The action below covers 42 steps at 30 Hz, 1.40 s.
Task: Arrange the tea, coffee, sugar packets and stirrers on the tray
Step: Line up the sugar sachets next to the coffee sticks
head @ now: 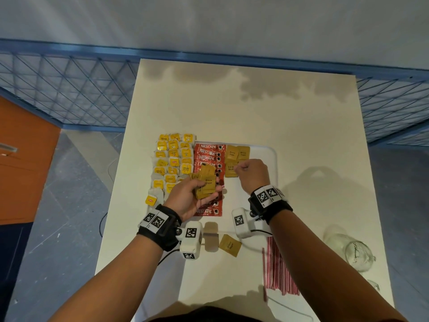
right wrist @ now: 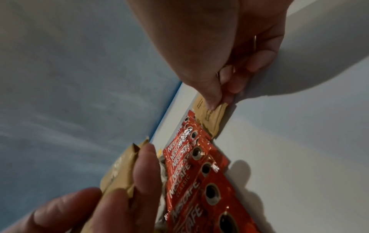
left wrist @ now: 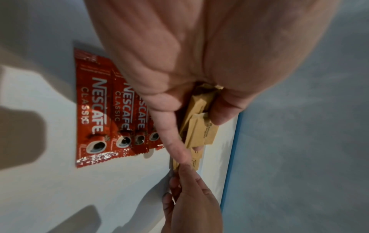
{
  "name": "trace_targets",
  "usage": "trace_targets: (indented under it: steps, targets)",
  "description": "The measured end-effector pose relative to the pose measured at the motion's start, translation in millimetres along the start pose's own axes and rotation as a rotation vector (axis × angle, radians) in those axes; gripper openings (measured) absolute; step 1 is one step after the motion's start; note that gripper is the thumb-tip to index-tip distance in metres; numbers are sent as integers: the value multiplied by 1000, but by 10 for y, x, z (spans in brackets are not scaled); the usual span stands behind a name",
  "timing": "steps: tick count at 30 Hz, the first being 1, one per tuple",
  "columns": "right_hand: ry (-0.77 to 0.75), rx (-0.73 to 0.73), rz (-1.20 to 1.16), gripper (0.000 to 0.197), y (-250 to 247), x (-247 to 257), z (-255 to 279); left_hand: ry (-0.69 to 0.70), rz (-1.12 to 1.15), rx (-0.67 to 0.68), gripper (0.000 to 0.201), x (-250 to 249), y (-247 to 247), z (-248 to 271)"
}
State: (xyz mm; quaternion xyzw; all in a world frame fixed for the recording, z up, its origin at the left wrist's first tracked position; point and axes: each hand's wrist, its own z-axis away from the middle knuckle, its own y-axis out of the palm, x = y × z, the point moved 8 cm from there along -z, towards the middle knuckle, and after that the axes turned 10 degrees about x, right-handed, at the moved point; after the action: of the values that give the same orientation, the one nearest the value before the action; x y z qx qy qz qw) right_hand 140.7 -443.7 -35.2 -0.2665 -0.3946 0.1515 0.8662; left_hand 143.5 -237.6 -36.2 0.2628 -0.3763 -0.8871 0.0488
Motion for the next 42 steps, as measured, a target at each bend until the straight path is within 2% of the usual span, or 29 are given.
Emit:
trace_targets:
  steps: [8,14,19,26,32,37,42]
  targets:
    - [22,-17,30,36,50,-34,-47,-19,-29,-19,41,45,-1,-7]
    - [34,-43,-21,12,45,-73,-58,-24,-60,-86,37,30,-19,24]
    - [-11,-46,-63,24,2,-48,-41,-20,-67,-122,37,16,-52,47]
    - [-84,37,-45,38,66,20,-84,-28,-74,-124,39,29,-56,64]
    - [-62,47,-40,42,57,37,-58,-24,-77,-123,40,8,-62,53]
    - [-111,31,-122,34,24,148,159,3,-103,-126,42,-25,-51,52]
    - [-258,181,-263,19,150,316,467,26,-164,-138,42,-46,-17,60]
